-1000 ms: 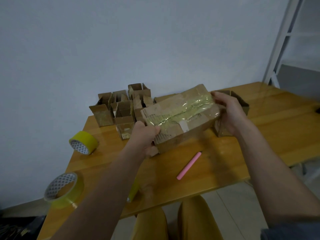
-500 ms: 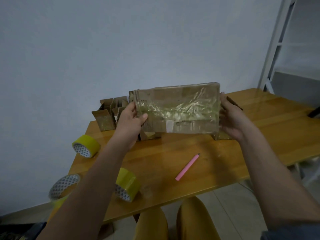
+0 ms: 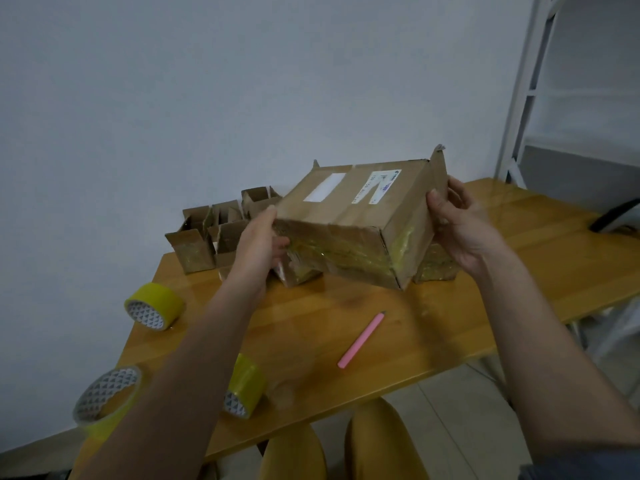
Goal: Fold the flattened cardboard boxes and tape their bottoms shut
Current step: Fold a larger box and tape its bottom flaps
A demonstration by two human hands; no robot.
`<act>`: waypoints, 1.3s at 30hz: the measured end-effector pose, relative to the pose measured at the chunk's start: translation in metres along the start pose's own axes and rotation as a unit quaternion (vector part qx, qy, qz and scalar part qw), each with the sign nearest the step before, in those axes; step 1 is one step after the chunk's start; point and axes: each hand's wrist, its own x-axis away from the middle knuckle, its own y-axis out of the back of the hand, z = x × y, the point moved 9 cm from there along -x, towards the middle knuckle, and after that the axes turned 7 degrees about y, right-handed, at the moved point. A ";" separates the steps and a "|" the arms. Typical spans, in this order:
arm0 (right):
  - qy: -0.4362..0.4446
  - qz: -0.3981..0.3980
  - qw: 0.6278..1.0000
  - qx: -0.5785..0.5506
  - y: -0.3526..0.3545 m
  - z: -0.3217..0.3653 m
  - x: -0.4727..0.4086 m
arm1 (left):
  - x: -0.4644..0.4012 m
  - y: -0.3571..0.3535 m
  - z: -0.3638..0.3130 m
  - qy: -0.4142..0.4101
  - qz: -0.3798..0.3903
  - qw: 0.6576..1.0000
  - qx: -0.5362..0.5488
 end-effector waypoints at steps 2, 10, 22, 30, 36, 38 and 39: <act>0.000 0.005 1.000 0.008 0.007 0.007 0.002 | 0.001 -0.017 0.006 0.027 0.028 0.999 -0.004; -0.071 0.018 0.997 0.031 0.026 0.005 0.010 | 0.005 -0.058 0.017 0.044 0.100 0.993 0.039; -0.066 -0.002 0.996 0.061 0.031 0.002 0.010 | 0.003 -0.069 0.012 0.017 0.108 0.990 0.090; -0.034 0.000 0.998 0.048 0.030 0.002 0.006 | 0.020 -0.088 0.005 -0.013 0.175 0.984 0.015; -0.023 -0.034 0.999 0.027 0.043 0.005 0.006 | 0.025 -0.103 0.004 -0.045 0.191 0.978 -0.073; -0.011 -0.033 0.999 0.043 0.046 0.010 0.007 | 0.028 -0.108 0.004 -0.053 0.199 0.973 -0.107; -0.004 -0.030 0.998 0.056 0.047 0.012 0.008 | 0.030 -0.111 0.004 -0.059 0.207 0.967 -0.136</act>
